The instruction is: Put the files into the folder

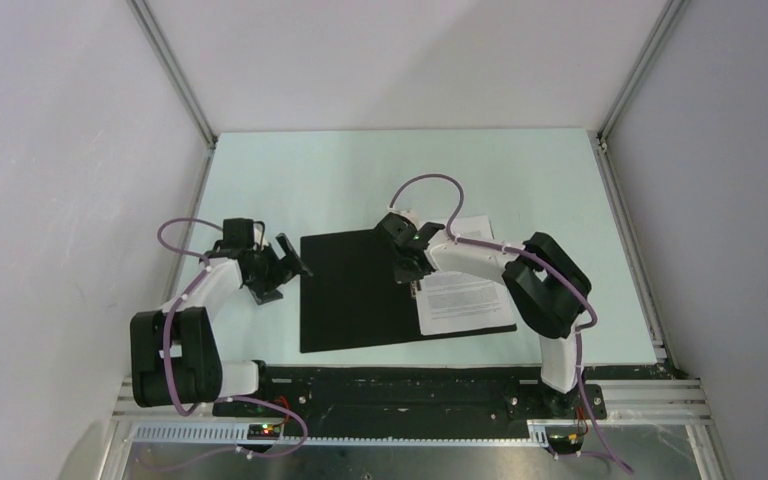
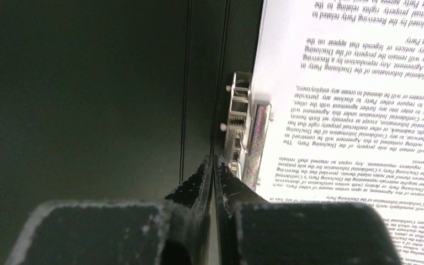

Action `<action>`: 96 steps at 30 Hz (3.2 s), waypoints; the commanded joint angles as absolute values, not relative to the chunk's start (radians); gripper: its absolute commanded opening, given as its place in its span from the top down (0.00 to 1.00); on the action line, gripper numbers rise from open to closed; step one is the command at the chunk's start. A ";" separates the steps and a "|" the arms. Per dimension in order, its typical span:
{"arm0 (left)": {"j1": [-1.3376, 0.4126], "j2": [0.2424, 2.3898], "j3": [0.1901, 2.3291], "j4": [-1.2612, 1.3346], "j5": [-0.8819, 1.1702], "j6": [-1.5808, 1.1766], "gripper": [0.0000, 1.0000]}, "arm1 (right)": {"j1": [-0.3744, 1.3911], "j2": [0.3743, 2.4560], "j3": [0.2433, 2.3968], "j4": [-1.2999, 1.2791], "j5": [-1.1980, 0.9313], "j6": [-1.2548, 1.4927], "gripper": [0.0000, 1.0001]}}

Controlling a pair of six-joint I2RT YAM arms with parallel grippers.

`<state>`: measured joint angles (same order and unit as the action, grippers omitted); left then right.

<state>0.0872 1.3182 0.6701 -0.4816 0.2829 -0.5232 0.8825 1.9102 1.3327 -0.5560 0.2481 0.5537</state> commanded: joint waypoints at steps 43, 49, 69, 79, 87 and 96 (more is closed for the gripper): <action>0.085 1.288 0.684 -0.476 0.269 -0.512 0.00 | 0.841 1.976 1.398 -0.640 0.318 0.594 0.75; 0.085 1.286 0.680 -0.475 0.259 -0.512 0.00 | 0.841 2.020 1.410 -0.638 0.327 0.594 0.81; 0.085 1.355 0.729 -0.394 0.438 -0.543 0.00 | 0.781 1.782 1.499 -0.736 0.254 0.538 1.00; 0.061 1.401 0.733 -0.296 0.556 -0.578 0.00 | 0.749 1.685 1.522 -0.759 0.182 0.526 1.00; 0.054 1.388 0.718 -0.158 0.670 -0.639 0.00 | 0.706 1.641 1.506 -0.763 0.109 0.511 1.00; -0.036 1.255 0.671 -0.039 0.791 -0.764 0.00 | 0.695 1.703 1.451 -0.656 0.030 0.559 1.00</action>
